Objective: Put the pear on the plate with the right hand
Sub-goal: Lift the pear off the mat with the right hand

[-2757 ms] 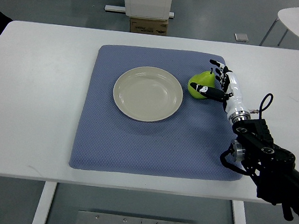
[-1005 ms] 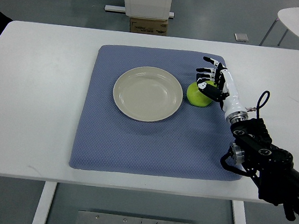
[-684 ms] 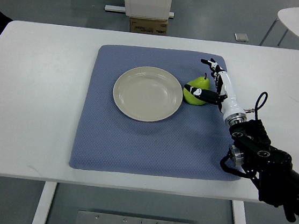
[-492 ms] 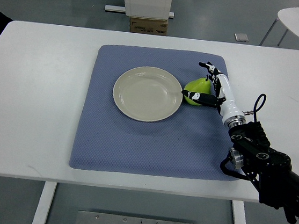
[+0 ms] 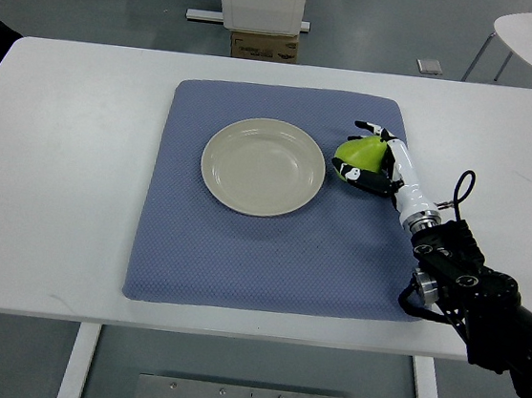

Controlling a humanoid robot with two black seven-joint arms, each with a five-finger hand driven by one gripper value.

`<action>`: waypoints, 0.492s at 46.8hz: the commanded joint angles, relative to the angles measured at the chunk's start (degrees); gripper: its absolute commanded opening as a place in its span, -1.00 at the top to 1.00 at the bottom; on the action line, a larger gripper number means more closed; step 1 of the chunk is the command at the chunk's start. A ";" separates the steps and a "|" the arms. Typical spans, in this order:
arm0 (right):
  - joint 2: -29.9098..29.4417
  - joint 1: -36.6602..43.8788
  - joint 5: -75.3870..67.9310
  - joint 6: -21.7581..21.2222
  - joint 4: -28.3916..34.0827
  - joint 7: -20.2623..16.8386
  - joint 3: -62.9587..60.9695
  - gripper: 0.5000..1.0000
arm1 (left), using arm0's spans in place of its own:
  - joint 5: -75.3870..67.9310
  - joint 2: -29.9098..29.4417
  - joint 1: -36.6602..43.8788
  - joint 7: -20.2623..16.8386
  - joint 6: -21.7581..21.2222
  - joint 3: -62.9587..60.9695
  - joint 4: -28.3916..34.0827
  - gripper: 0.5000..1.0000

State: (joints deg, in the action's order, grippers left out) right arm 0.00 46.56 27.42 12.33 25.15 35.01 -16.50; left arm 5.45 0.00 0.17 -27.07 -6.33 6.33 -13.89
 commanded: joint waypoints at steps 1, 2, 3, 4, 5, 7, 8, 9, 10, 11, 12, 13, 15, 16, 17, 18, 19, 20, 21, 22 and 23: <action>0.00 0.89 0.00 0.50 -0.02 -0.01 -0.90 1.00 | 0.00 0.00 0.00 0.00 0.00 0.00 0.00 -1.00; 0.00 1.33 0.00 0.59 -0.02 -0.01 -1.08 1.00 | 0.00 0.00 0.00 0.00 0.00 0.00 0.00 -1.00; 0.00 1.68 0.00 0.59 -0.02 -0.01 -1.25 1.00 | 0.00 0.00 0.00 0.00 0.00 0.00 0.00 -1.00; 0.00 2.12 0.00 0.67 -0.02 -0.01 -1.52 1.00 | 0.00 0.00 0.00 0.00 0.00 0.00 0.00 -1.00; 0.00 2.47 0.00 0.59 -0.02 -0.01 -1.69 1.00 | 0.00 0.00 0.00 0.00 0.00 0.00 0.00 -1.00; 0.00 3.18 0.00 0.67 0.07 -0.01 -2.04 1.00 | 0.00 0.00 0.00 0.00 0.00 0.00 0.00 -1.00; 0.00 3.70 0.00 0.76 0.07 -0.01 -2.13 1.00 | 0.00 0.00 0.00 0.00 0.00 0.00 0.00 -1.00; 0.00 4.23 0.00 0.76 0.07 -0.01 -2.13 1.00 | 0.00 0.00 0.00 0.00 0.00 0.00 0.00 -1.00; 0.00 4.67 -0.09 0.76 0.07 -0.01 -2.13 1.00 | 0.00 0.00 0.00 0.00 0.00 0.00 0.00 -1.00; 0.00 5.02 -0.09 0.76 0.07 -0.01 -2.13 1.00 | 0.00 0.00 0.00 0.00 0.00 0.00 0.00 -1.00; 0.00 5.38 -0.09 0.76 0.07 -0.01 -2.13 1.00 | 0.00 0.00 0.00 0.00 0.00 0.00 0.00 -1.00; 0.00 5.73 -0.09 0.76 0.07 -0.01 -2.13 1.00 | 0.00 0.00 0.00 0.00 0.00 0.00 0.00 -1.00; 0.00 6.34 -0.09 0.76 0.16 -0.01 -2.05 1.00 | 0.00 0.00 0.00 0.00 0.00 0.00 0.00 -1.00; 0.00 6.61 -0.09 0.76 0.24 -0.01 -2.05 1.00 | 0.00 0.00 0.00 0.00 0.00 0.00 0.00 -1.00; 0.00 6.87 -0.18 0.76 0.25 -0.01 -2.05 1.00 | 0.00 0.00 0.00 0.00 0.00 0.00 0.00 -1.00; 0.00 7.05 -0.18 0.76 0.33 -0.01 -2.05 1.00 | 0.00 0.00 0.00 0.00 0.00 0.00 0.00 -1.00; 0.00 7.22 -0.18 0.76 0.51 -0.01 -1.96 1.00 | 0.00 0.00 0.00 0.00 0.00 0.00 0.00 -1.00; 0.00 7.31 -0.18 0.76 0.60 -0.01 -1.96 1.00 | 0.00 0.00 0.00 0.00 0.00 0.00 0.00 -1.00; 0.00 7.49 -0.18 0.68 0.68 -0.03 -1.87 1.00 | 0.00 0.00 0.00 0.00 0.00 0.00 0.00 -1.00; 0.00 7.57 -0.18 0.67 0.77 -0.12 -1.87 1.00 | 0.00 0.00 0.00 0.00 0.00 0.00 0.00 -1.00; 0.00 7.75 -0.18 0.59 0.77 -0.21 -1.78 1.00 | 0.00 0.00 0.00 0.00 0.00 0.00 0.00 -1.00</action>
State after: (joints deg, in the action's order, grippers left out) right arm 0.00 53.95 27.25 13.09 25.79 35.00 -18.42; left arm 5.45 0.00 0.17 -27.07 -6.33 6.33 -13.89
